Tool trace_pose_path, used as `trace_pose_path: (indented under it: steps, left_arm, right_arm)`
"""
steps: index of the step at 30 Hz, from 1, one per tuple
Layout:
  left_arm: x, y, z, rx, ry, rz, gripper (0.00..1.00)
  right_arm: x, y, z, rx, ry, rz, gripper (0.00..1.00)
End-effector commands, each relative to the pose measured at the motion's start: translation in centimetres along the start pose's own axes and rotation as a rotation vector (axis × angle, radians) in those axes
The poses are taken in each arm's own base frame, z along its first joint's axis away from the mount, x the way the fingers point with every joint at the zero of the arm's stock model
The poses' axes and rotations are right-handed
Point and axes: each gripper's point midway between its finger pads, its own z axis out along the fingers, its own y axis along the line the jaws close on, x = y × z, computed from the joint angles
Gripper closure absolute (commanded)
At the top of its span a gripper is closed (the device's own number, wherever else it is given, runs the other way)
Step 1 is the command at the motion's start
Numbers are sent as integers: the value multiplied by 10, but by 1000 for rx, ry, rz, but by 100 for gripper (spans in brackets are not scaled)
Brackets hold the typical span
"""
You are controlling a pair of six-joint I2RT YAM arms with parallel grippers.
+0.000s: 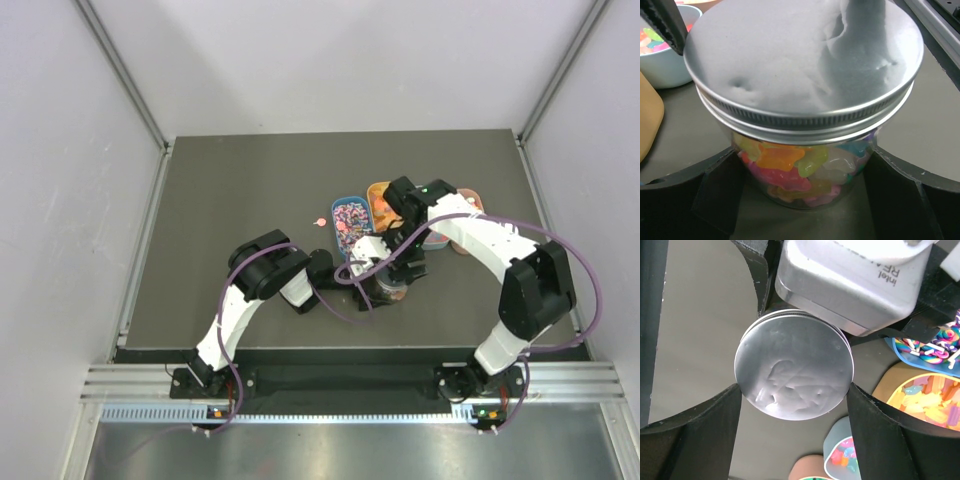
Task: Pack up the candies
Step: Screw the bottle lid onto the packing bottle.
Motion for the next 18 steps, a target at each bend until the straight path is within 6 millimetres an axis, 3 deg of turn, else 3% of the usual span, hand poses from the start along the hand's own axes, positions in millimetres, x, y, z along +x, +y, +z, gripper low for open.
trace_pose_path:
  steps: [1, 6, 11, 18]
  left_arm:
    - [52, 13, -19, -104, 145, -48, 100]
    - [50, 14, -19, -109, 144, -48, 100]
    - [50, 14, -18, -110, 145, -46, 100]
    - [52, 13, -18, -111, 149, -47, 100]
  right_arm:
    - [-15, 13, 5, -7, -41, 20, 29]
    - [-16, 18, 20, 6, -55, 135, 32]
    - [-21, 29, 38, 14, -103, 384, 35]
    - [-25, 24, 40, 77, -129, 541, 41]
